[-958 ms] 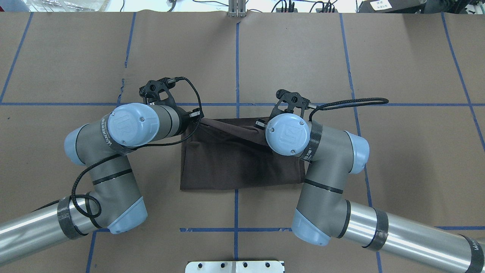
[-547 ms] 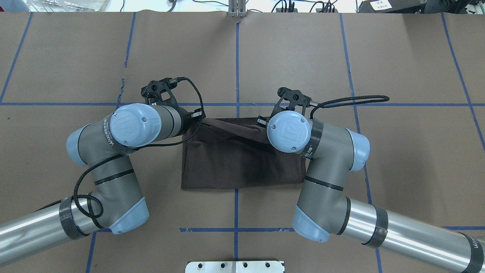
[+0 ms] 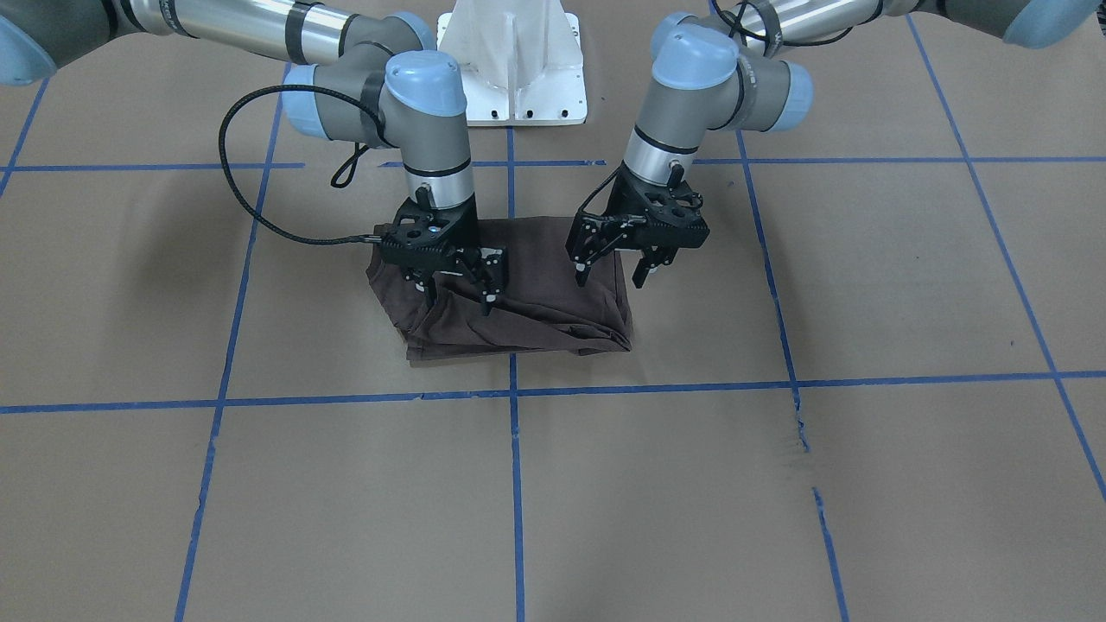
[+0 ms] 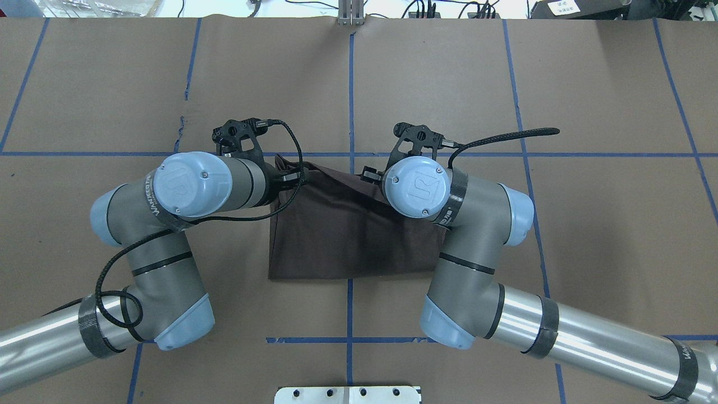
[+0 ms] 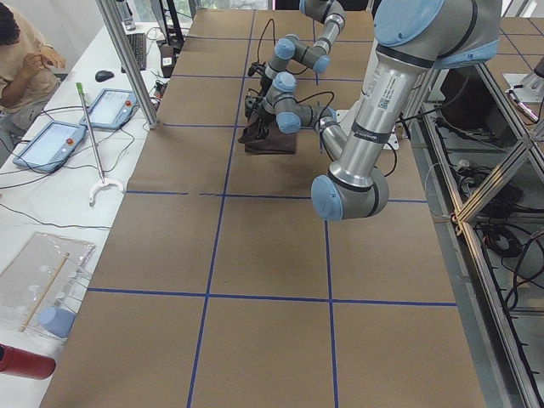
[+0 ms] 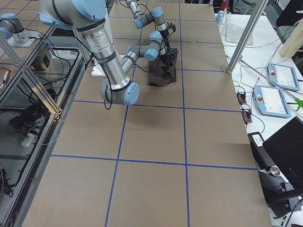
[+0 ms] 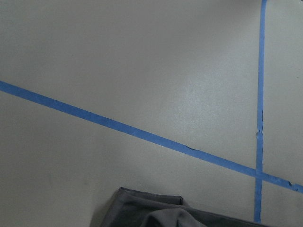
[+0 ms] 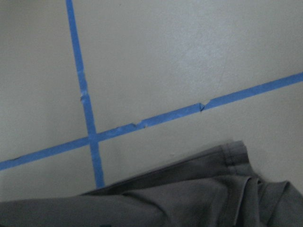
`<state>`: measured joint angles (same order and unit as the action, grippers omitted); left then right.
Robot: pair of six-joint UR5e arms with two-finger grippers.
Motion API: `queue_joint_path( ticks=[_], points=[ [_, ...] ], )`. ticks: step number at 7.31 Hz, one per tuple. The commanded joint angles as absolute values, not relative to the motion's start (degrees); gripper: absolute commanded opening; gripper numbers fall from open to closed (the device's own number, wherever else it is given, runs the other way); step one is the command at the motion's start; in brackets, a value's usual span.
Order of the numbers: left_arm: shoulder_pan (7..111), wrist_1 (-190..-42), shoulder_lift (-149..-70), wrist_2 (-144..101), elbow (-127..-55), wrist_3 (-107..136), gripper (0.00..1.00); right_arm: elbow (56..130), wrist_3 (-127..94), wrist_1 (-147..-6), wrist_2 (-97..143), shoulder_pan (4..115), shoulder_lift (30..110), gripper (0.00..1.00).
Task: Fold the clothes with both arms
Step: 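Lift the near edge with both grippers and fold it away from the robot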
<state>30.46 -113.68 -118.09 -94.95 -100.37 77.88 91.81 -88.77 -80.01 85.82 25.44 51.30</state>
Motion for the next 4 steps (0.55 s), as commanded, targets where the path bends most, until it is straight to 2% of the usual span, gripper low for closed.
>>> queue_joint_path(
  ticks=[1, 4],
  points=[
    [30.85, -113.64, -117.33, -95.98, -101.25, 76.29, 1.0, 91.41, -86.41, -80.24, 85.43, 22.34, 50.19, 1.0],
    [30.76, -113.64, -117.25, -95.89, -101.25, 76.55, 1.0, 88.0, -81.93, -80.25, 83.24, 21.53, 50.45, 1.0]
  ],
)
